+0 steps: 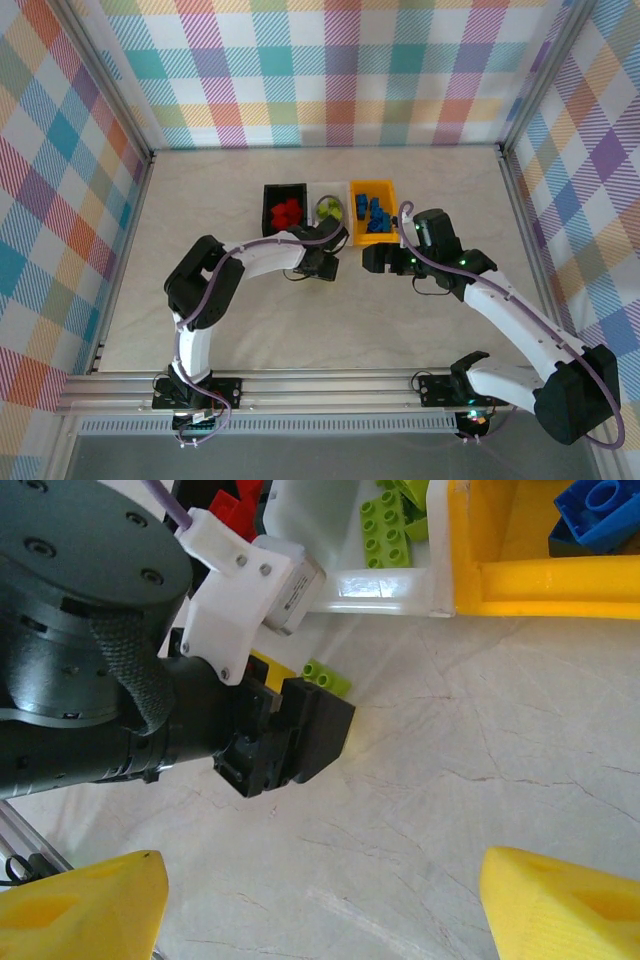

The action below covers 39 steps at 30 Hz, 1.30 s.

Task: Sort the legos into containers by color

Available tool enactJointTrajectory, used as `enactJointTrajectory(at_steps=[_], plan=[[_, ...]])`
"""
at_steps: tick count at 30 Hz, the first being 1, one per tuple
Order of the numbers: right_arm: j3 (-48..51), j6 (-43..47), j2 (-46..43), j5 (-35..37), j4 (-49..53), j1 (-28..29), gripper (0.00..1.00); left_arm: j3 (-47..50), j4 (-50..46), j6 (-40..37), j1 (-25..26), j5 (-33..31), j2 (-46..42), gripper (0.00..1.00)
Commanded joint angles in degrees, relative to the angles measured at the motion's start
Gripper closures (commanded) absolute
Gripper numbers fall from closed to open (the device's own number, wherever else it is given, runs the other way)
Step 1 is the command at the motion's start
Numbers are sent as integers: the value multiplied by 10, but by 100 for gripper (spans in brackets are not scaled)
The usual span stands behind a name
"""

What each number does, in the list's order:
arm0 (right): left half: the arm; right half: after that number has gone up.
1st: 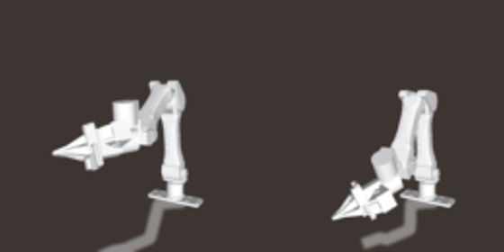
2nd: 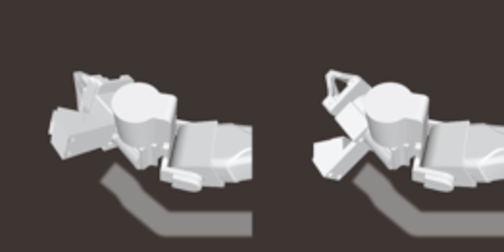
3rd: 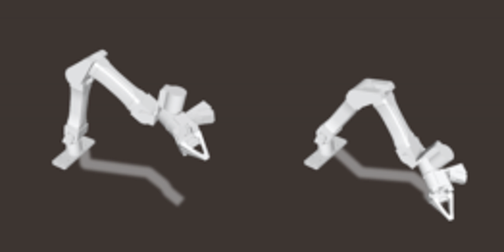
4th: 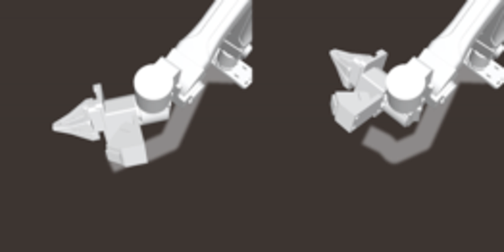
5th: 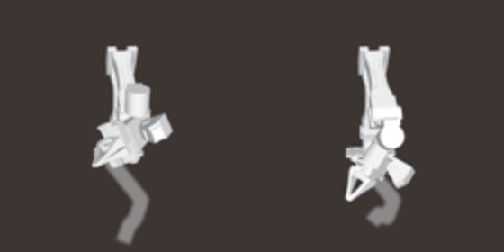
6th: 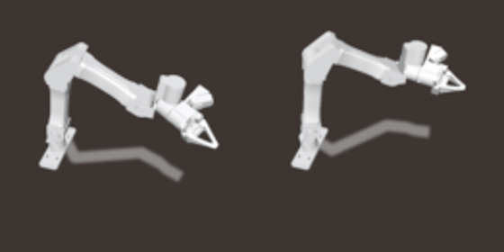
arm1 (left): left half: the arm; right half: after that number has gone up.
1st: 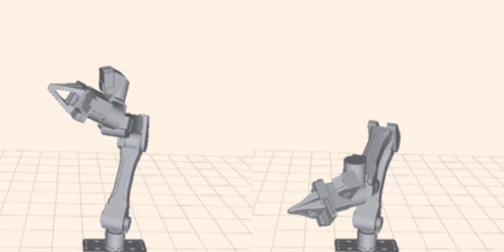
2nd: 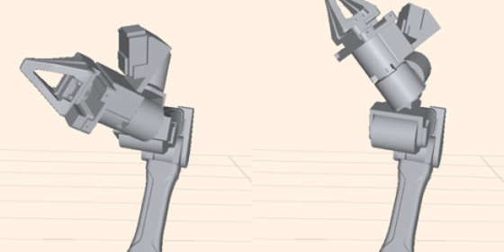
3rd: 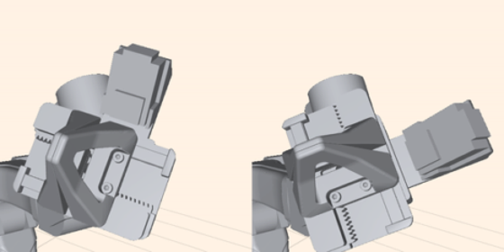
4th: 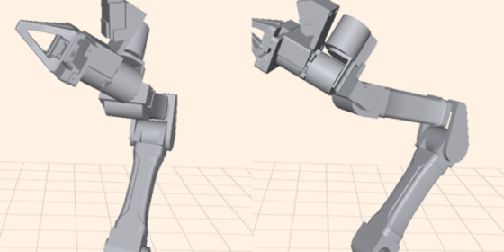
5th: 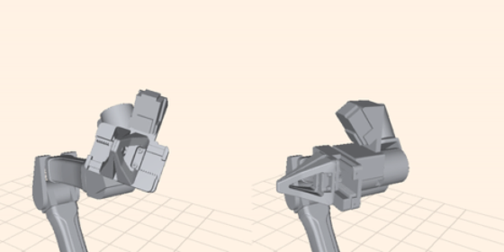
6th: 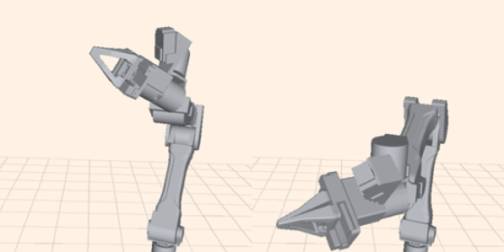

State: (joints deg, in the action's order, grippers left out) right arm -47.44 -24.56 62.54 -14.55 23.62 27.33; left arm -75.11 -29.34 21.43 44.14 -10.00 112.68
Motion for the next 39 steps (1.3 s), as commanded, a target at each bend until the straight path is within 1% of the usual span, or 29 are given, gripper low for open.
enactJointTrajectory(at_steps=[1,7,10,14,17,20,28,31,34,35,36,37,38,39], plan=[[-8,7,-8,-3,4,-4,18,-22,8,-18,-5,-15,19,46],[-7,10,-13,2,8,-5,18,-28,0,-20,-4,-9,16,65],[-6,9,-15,6,8,-7,18,-20,-5,-10,-4,-5,-17,71],[-5,6,-19,9,7,-9,18,-29,-21,10,-8,-6,-62,73],[-6,4,-19,9,5,-9,18,-61,-18,25,-29,15,-64,73],[-5,3,-19,11,7,-9,18,-104,-10,37,-48,30,-41,73],[7,-2,-17,16,-4,-11,18,-200,-3,37,-63,16,38,72],[7,-5,-19,17,-7,-12,18,-232,-13,35,-68,17,65,63],[7,-5,-22,21,-6,-13,16,-244,-20,32,-69,15,72,33],[5,-5,-22,25,-5,-13,14,-242,-20,31,-69,12,68,26],[5,-8,-23,30,-3,-13,12,-240,-20,32,-69,10,60,21],[5,-10,-24,34,-5,-14,9,-235,-20,32,-69,9,50,10],[6,-13,-26,39,-7,-14,4,-226,-16,34,-69,10,35,0],[7,-16,-29,42,-11,-14,0,-214,-9,35,-69,12,18,0]])
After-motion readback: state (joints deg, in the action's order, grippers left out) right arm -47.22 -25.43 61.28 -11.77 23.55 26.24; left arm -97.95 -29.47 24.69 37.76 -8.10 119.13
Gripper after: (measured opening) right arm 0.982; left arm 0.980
